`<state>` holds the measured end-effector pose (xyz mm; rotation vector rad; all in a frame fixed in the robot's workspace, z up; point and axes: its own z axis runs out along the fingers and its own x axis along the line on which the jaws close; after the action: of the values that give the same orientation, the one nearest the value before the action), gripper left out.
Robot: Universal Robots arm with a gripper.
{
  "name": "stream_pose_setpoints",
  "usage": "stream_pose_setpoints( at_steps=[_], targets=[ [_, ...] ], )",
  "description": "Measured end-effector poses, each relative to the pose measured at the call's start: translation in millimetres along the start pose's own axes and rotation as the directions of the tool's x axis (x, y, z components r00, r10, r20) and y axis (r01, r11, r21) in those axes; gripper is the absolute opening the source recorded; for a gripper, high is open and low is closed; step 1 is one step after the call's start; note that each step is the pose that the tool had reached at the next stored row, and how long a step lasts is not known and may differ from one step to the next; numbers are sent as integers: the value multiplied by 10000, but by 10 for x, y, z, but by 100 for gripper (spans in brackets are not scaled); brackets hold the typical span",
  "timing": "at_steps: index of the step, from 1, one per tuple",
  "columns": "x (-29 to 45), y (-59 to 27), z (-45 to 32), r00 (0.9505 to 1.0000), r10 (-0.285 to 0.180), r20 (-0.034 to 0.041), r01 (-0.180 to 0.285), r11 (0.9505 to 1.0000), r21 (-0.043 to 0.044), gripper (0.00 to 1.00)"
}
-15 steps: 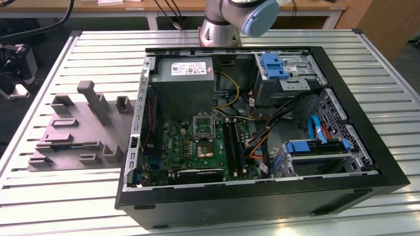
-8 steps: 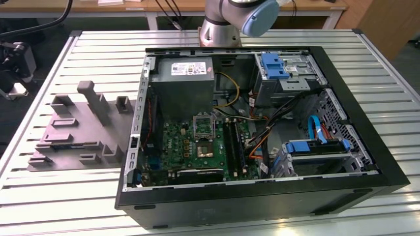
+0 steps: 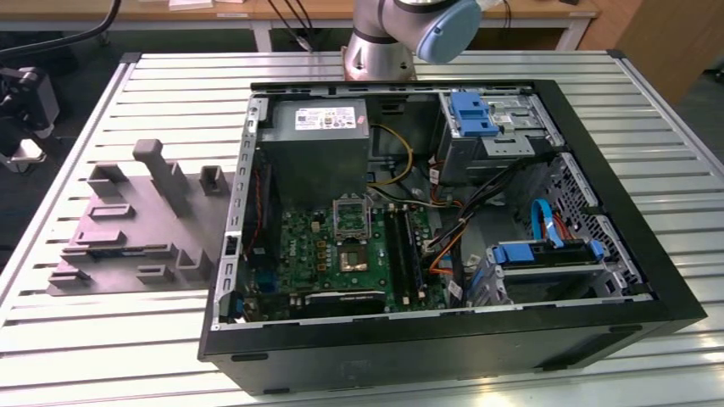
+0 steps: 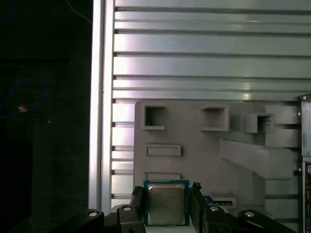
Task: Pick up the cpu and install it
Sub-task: 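Pick up the cpu and move it towards the insertion slot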
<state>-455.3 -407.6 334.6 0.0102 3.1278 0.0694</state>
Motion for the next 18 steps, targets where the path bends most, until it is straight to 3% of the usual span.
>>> stream_pose_setpoints(
  at_steps=[18],
  targets=[
    [-1, 4, -69, 10000, 0, 0, 0, 10000, 0, 47]
  ],
)
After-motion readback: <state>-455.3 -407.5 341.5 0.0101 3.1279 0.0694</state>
